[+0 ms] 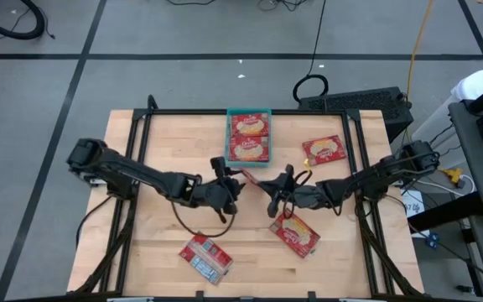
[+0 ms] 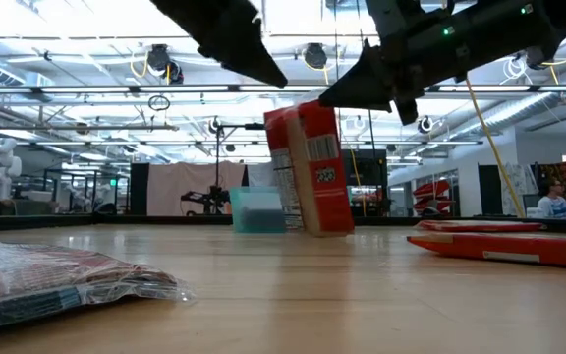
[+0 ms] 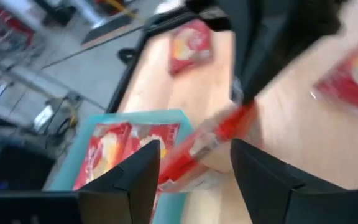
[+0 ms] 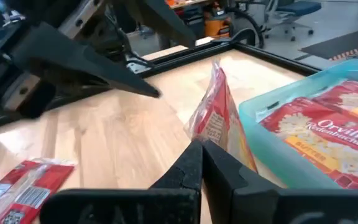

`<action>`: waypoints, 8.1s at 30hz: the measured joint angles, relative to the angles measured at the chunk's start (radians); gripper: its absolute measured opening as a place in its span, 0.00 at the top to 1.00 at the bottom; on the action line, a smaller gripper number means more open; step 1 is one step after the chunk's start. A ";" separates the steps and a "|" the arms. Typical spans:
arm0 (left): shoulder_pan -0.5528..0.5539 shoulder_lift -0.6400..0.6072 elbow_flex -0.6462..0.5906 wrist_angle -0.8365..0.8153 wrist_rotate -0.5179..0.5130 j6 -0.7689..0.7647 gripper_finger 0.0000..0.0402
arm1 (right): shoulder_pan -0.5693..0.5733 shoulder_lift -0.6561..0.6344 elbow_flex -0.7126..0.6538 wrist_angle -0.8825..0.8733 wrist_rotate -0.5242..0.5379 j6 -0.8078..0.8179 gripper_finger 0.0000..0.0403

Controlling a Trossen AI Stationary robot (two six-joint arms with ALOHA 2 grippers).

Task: Sort popcorn bags into baskets
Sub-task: Put the red popcorn bag into the blue bin

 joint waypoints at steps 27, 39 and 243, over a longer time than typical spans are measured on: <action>0.070 -0.002 -0.002 -0.122 0.092 0.261 0.99 | -0.004 -0.081 -0.001 0.026 -0.094 0.075 0.93; 0.065 -0.251 -0.001 -0.112 -0.204 0.217 1.00 | 0.037 -0.139 -0.050 0.175 0.000 0.208 0.57; 0.450 -0.319 -0.617 1.373 0.904 -0.099 0.94 | -0.333 0.074 0.116 0.520 -0.560 -0.278 0.95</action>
